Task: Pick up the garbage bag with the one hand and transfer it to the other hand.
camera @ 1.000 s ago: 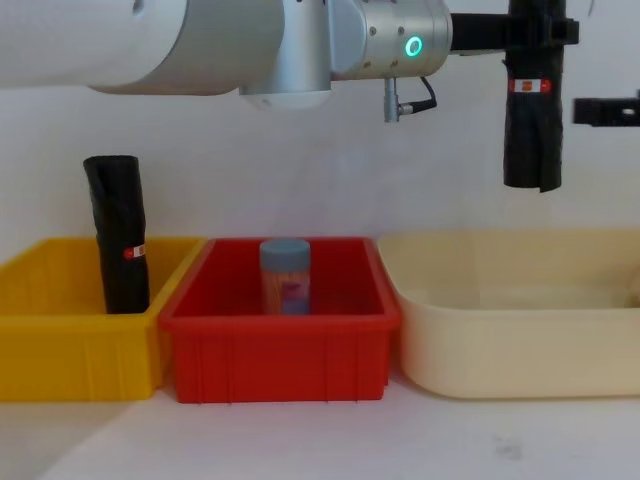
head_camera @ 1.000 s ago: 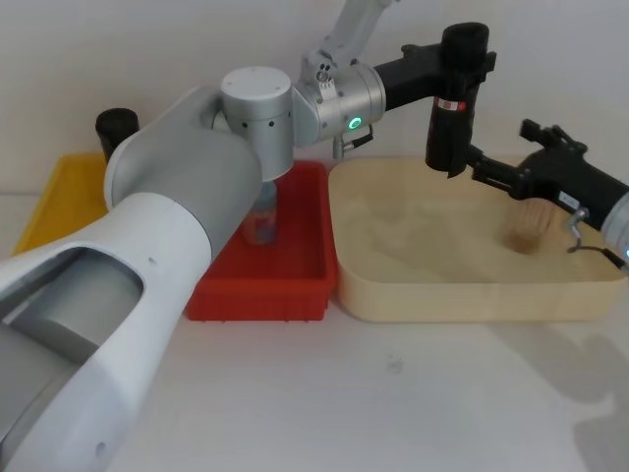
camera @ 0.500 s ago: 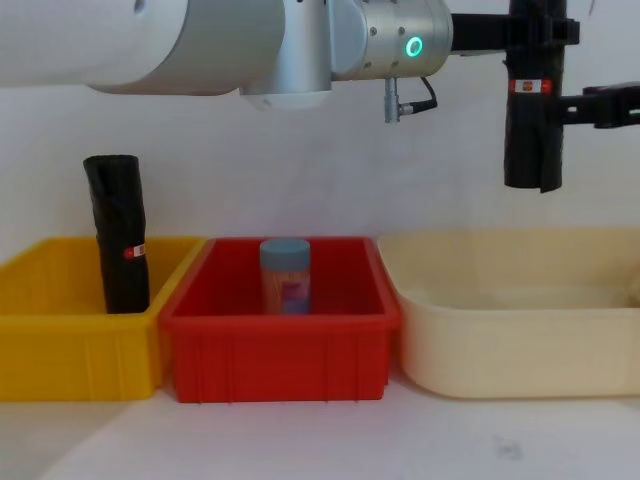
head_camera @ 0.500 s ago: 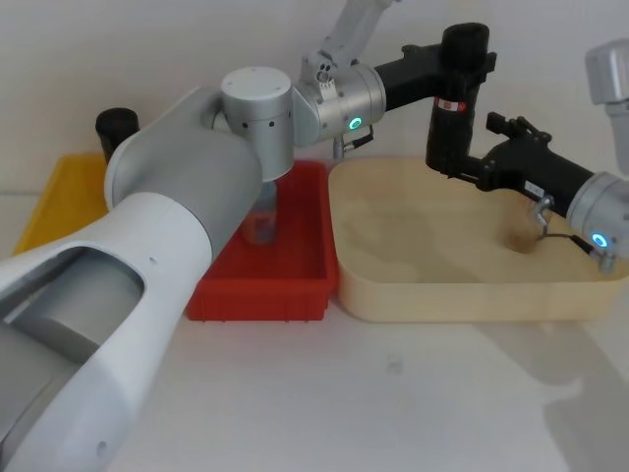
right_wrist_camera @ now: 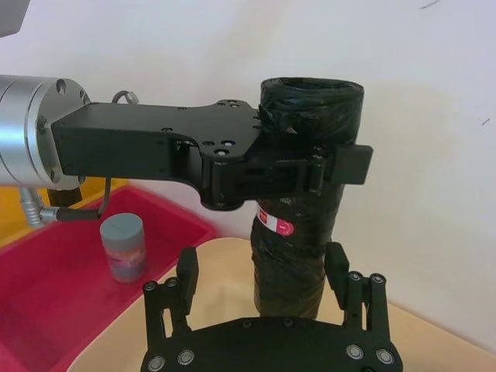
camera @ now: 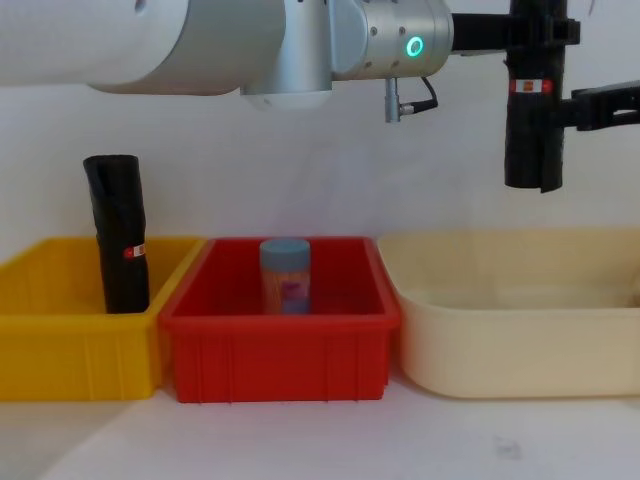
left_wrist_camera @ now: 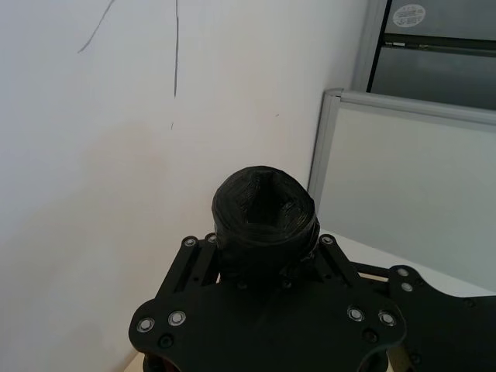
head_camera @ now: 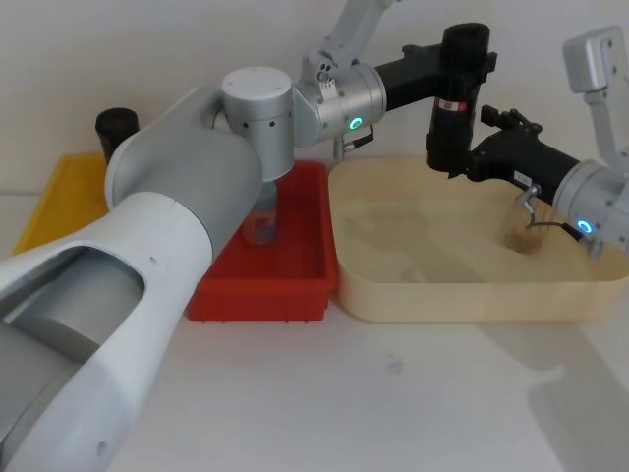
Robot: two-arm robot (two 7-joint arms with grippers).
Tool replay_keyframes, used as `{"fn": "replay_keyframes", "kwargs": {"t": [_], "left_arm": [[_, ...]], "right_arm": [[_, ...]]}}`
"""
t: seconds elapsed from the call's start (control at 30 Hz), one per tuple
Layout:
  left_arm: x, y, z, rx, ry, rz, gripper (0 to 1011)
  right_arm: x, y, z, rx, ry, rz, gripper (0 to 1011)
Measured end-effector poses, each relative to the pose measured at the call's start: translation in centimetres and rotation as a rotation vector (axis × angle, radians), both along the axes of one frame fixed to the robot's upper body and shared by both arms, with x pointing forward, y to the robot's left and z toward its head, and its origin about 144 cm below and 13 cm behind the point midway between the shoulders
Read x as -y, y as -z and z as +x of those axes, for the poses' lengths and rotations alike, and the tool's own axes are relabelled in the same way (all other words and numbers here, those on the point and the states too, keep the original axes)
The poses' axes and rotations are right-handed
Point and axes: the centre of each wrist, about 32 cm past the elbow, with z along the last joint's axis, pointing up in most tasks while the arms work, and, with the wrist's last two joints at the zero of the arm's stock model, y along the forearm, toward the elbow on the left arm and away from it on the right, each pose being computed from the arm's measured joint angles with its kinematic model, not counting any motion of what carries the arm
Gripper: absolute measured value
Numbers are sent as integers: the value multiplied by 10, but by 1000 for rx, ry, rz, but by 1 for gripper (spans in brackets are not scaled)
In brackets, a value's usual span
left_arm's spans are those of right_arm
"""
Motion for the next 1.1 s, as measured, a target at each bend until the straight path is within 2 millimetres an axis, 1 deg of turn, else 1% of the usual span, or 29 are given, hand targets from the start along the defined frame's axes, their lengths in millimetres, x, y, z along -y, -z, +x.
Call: {"fn": "replay_keyframes", "kwargs": {"t": [0.23, 0.67, 1.1], "left_arm": [[0, 0, 0, 0, 0, 0, 353], [0, 0, 0, 0, 0, 0, 353], [0, 0, 0, 0, 0, 0, 353]], "right_arm": [[-6, -1, 7, 0, -1, -11, 1004], [-15, 0, 26, -4, 25, -19, 1004], [-19, 1, 40, -16, 61, -1, 1004]]}}
